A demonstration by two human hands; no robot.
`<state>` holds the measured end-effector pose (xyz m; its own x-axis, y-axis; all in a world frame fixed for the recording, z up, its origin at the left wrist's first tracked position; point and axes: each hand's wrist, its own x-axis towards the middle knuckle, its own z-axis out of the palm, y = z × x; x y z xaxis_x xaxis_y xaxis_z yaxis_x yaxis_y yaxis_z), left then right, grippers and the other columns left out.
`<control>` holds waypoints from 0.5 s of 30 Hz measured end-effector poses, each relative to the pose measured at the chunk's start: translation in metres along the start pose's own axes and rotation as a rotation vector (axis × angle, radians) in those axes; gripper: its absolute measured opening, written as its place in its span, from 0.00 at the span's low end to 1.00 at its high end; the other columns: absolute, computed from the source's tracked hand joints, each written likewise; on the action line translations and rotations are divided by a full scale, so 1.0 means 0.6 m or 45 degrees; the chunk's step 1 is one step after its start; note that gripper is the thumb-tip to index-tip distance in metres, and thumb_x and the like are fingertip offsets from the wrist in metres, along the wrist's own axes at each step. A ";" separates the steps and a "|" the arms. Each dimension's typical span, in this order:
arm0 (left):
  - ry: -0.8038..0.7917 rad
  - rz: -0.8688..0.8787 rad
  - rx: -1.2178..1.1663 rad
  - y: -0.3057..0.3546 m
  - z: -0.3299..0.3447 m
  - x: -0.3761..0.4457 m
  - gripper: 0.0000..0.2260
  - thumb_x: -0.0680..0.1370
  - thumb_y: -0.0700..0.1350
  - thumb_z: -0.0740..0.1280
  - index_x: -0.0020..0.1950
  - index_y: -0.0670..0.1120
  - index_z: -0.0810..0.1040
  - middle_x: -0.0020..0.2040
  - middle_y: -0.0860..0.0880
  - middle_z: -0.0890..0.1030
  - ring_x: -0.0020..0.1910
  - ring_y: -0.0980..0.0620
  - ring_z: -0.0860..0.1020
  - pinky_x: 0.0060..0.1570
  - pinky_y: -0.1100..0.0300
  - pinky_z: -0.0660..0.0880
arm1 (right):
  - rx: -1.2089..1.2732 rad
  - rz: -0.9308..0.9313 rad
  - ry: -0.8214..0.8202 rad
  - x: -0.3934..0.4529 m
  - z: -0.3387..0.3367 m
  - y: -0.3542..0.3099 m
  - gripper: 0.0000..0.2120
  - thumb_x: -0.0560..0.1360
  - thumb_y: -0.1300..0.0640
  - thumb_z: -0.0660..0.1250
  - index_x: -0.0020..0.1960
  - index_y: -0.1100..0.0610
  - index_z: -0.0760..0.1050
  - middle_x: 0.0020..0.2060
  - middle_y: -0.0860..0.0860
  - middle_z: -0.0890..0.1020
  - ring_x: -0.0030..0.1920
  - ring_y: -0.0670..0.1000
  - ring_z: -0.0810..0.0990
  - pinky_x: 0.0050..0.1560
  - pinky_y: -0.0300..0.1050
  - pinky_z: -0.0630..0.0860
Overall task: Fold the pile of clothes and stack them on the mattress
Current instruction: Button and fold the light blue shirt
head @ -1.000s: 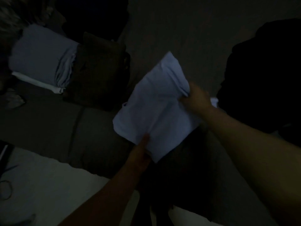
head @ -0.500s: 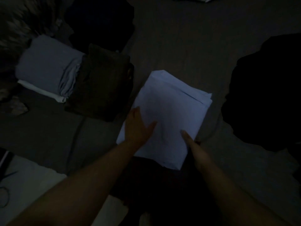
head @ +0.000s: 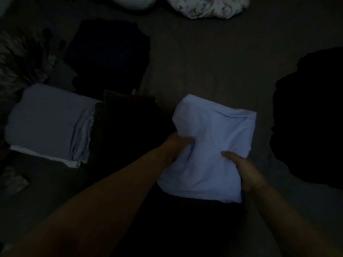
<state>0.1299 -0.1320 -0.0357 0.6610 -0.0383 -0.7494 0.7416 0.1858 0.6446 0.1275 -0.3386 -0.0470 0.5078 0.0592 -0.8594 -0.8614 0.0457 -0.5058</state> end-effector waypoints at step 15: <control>0.624 0.469 1.442 0.214 -0.113 0.169 0.41 0.74 0.63 0.64 0.77 0.53 0.44 0.77 0.42 0.46 0.76 0.40 0.45 0.73 0.43 0.47 | -0.277 -0.368 -0.099 0.218 0.181 -0.244 0.41 0.62 0.46 0.79 0.69 0.59 0.68 0.62 0.53 0.77 0.54 0.51 0.80 0.52 0.46 0.79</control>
<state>0.2845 -0.0454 -0.0391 0.9145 0.2444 -0.3224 0.3679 -0.8338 0.4116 0.3211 -0.2295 -0.0776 0.7225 0.1505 -0.6747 -0.6599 -0.1409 -0.7380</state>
